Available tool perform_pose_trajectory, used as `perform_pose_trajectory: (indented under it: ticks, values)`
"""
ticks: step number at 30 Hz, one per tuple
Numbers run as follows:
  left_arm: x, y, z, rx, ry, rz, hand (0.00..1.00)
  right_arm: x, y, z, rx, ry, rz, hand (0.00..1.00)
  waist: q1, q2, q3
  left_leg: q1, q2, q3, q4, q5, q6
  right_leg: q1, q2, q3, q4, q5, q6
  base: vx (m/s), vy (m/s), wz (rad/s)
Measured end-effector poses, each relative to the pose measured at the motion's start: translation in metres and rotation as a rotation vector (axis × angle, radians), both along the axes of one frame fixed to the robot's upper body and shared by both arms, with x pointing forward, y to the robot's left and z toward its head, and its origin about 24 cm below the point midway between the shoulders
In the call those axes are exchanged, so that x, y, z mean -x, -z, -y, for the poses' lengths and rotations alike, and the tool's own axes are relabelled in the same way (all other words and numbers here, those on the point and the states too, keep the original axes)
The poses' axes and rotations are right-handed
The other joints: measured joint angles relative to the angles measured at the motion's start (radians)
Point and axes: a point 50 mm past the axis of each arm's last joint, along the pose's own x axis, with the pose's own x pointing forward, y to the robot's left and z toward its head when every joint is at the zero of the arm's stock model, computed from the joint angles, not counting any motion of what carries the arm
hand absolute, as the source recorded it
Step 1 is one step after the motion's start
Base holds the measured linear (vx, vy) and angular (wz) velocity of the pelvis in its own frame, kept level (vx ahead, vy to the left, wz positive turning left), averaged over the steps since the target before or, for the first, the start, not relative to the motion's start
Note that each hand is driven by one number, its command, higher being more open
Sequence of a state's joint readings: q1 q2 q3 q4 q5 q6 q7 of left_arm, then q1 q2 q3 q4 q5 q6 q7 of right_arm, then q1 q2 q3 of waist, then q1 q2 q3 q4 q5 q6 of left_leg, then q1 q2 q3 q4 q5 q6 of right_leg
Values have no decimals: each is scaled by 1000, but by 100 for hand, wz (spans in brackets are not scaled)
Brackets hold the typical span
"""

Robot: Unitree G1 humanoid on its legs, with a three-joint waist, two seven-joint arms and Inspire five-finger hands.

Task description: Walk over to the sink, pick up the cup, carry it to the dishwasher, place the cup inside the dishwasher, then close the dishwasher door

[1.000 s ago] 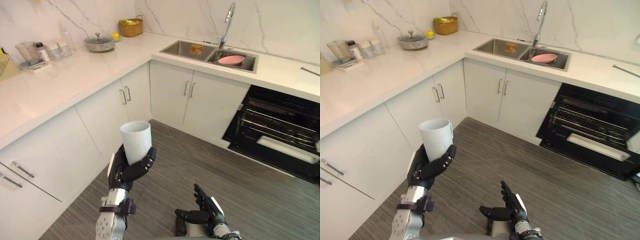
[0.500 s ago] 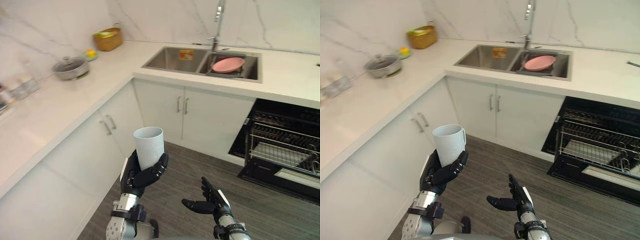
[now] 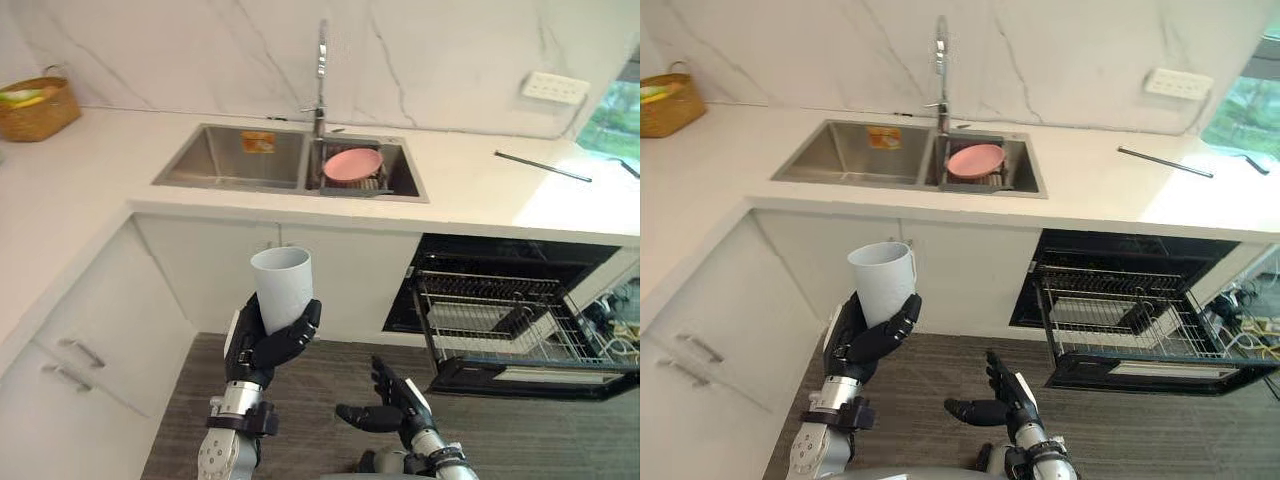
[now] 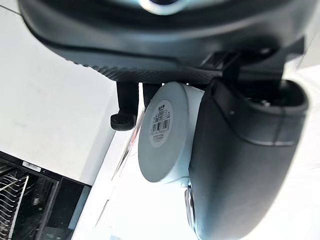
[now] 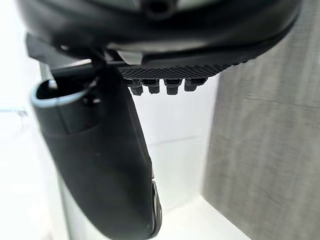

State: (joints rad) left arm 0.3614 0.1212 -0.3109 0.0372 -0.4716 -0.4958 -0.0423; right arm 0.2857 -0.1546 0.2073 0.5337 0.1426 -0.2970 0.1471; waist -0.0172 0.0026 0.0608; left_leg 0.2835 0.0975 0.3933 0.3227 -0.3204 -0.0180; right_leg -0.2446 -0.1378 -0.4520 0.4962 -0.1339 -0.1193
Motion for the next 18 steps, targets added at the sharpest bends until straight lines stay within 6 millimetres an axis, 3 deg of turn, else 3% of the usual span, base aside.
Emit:
perform_pose_trajectory:
  ticks: [2,4,5,6,8,10,13,15,16,17,18]
  values:
    - [-4,-3,8,15,17,15,0,-5,-5,5,17,5,28,100,-20,25,14,-41,26,-2,74,23,-13,12,26,1,-37,-4,1,298,-42,-18]
    - [-10,-7,16,22,48,34,0,-5,-5,9,32,7,29,100,-24,23,40,-87,64,-5,232,76,-17,65,54,8,-94,-6,5,248,-60,-14]
    - [-10,-7,18,22,58,36,0,-5,-5,8,33,10,26,100,-20,22,58,-139,116,-29,409,141,-23,127,84,23,-146,-5,4,145,-43,-56]
    - [-9,-6,20,18,61,33,0,-5,-5,8,37,5,26,100,-3,30,58,-189,160,-47,551,128,-39,169,116,49,-183,-11,12,127,-36,-69]
    - [-9,-7,21,4,62,37,0,-9,-8,8,40,6,46,100,6,33,58,-280,178,-86,635,74,-33,202,143,85,-219,-17,2,127,-12,-78]
    - [-9,-6,20,4,58,33,0,-13,-13,7,37,5,74,100,22,34,58,-336,155,-106,550,22,-38,217,148,135,-238,-16,2,119,29,-83]
    - [-5,-5,19,7,49,23,0,-19,-17,4,28,-8,97,100,33,33,59,-359,43,-214,189,19,-39,237,147,229,-280,1,13,199,121,-86]
    - [-4,-5,19,11,40,20,0,-23,-18,1,23,-26,107,100,42,40,56,-359,-7,-302,20,69,-41,236,148,287,-282,9,24,167,140,-94]
    - [-4,-5,20,17,35,19,0,-25,-19,1,24,-33,111,100,49,46,52,-344,-17,-311,-27,165,-33,229,152,329,-269,8,56,182,179,-92]
    - [-5,-6,21,21,32,18,0,-25,-18,1,28,-37,104,100,45,52,41,-332,-21,-292,-32,192,-2,227,150,355,-258,-2,74,223,236,-78]
    - [-6,-7,21,18,31,25,0,-25,-18,0,23,-34,106,100,36,43,36,-324,-33,-280,-44,188,4,221,137,366,-251,-11,87,229,257,-41]
